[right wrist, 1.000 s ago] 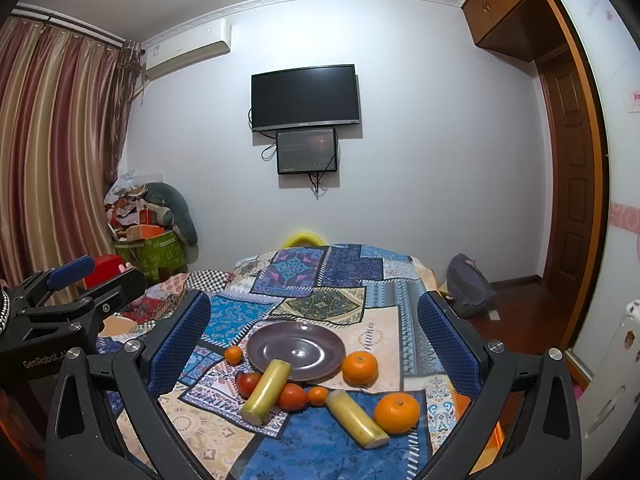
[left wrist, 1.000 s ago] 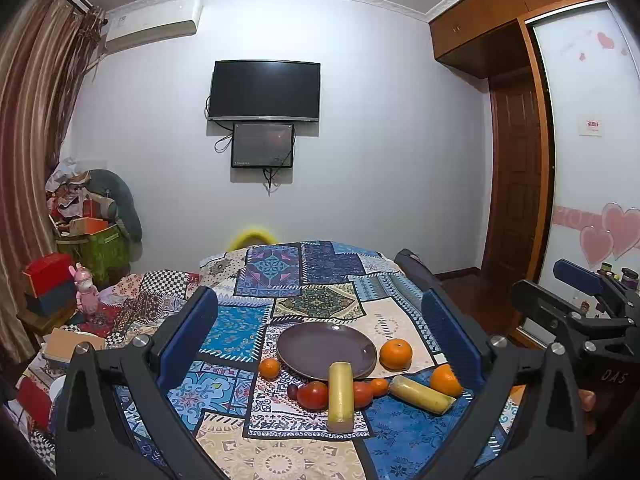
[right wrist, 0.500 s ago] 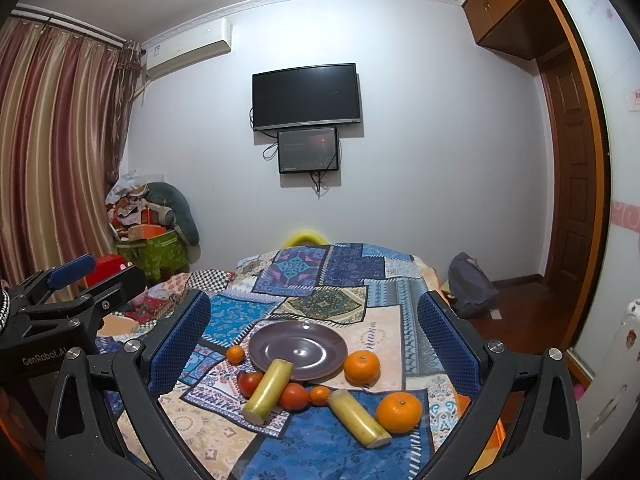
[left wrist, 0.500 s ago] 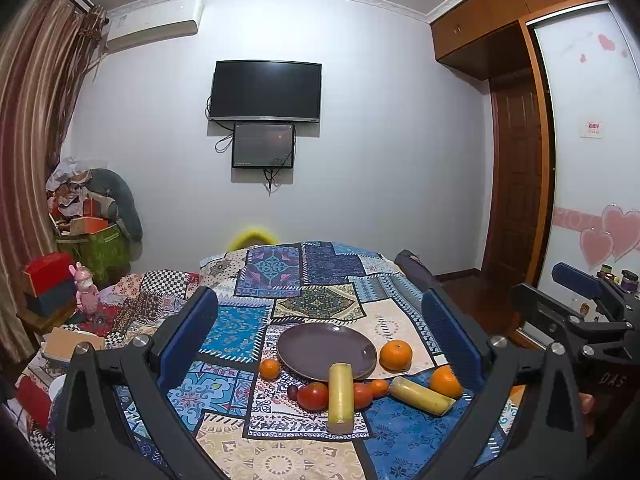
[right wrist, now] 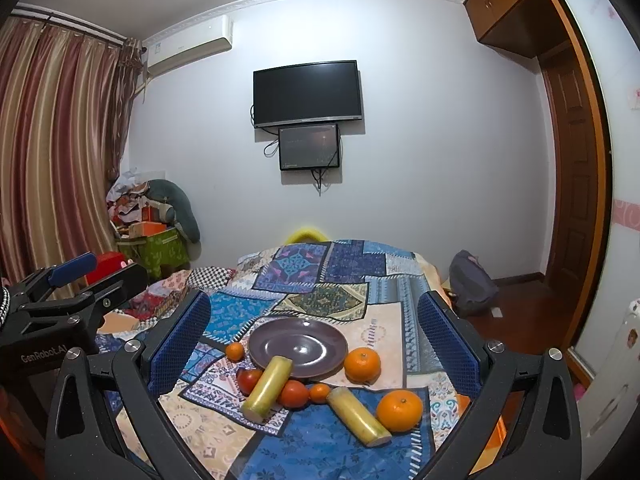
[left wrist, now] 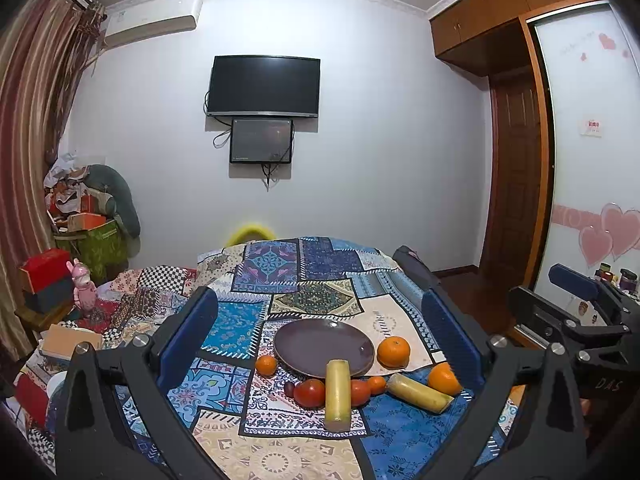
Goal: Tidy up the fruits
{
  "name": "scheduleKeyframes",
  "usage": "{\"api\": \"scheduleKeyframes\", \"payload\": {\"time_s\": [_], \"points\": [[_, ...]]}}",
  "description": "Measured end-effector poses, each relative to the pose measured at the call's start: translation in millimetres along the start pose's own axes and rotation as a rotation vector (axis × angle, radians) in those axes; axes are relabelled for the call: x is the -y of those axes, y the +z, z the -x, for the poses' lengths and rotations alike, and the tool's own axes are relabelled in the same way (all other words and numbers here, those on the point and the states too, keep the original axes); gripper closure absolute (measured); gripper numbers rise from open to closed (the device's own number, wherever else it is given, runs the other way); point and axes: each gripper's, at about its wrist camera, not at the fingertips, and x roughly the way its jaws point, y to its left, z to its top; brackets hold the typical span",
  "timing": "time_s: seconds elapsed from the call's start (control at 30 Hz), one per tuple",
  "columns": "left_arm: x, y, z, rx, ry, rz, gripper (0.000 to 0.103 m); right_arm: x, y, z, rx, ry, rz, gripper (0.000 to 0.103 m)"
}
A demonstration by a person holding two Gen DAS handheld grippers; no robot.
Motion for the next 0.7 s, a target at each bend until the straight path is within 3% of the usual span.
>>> {"api": "scheduleKeyframes", "payload": {"time_s": [0.17,0.6,0.7], "points": [[1,-2,-8,-0.020,-0.012,0.003,0.000,7,-4,-6,-0.021,0.000,-0.009,0.000],[24,-17,-61,-0.173,-0.113,-0.021,0.035,57,-29,-33,-0.166,-0.070,-0.056,0.030],[34,-23,-82,-0.226,-0.144,-0.037,0.039,72,-37,-41,-0.213,-0.089,-0.078,0.035]]}}
